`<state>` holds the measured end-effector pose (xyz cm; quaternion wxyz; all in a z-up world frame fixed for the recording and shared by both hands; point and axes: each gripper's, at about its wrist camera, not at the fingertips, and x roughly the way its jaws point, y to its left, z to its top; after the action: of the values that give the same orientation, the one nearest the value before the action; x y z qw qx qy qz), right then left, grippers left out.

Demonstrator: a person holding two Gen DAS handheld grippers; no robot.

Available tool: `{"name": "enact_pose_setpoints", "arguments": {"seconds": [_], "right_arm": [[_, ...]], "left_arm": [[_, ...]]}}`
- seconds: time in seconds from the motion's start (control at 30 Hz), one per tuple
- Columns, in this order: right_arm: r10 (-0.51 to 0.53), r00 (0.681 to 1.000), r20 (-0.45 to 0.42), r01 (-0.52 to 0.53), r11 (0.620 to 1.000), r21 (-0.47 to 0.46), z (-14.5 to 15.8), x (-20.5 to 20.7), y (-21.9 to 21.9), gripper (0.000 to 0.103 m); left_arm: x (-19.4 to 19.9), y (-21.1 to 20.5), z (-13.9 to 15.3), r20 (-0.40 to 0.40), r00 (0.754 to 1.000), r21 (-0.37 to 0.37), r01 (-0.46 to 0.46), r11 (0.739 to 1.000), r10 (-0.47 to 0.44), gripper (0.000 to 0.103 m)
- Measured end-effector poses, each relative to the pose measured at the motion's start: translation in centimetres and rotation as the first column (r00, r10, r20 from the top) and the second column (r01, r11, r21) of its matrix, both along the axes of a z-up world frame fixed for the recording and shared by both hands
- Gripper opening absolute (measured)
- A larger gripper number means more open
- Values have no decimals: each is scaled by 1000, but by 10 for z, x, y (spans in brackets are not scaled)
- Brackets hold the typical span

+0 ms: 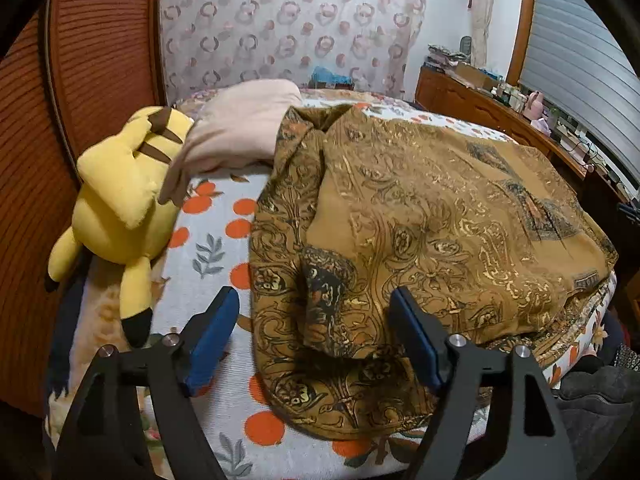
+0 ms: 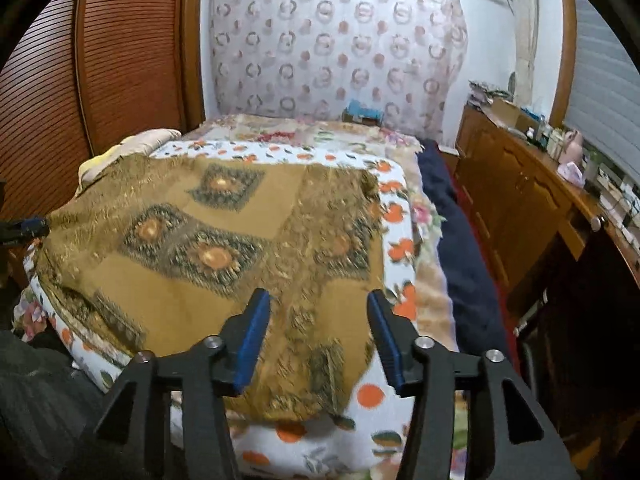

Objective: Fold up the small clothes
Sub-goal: 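Open both grippers and smooth the folded shirt on the bed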

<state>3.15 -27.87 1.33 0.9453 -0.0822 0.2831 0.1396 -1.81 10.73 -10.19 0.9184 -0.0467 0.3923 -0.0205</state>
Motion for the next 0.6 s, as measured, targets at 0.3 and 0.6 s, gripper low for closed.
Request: {"name": "enact_pose_setpoints", "arguments": {"seconds": [0.3, 0.6], "right_arm": [[123, 992, -23, -124, 992, -29, -35, 26, 52, 61], [143, 985, -102, -145, 989, -19, -68, 67, 70, 61]], "left_arm": [[4, 4, -12, -21, 999, -13, -24, 1000, 24, 79], [4, 6, -13, -18, 999, -20, -31, 999, 30, 79]]}}
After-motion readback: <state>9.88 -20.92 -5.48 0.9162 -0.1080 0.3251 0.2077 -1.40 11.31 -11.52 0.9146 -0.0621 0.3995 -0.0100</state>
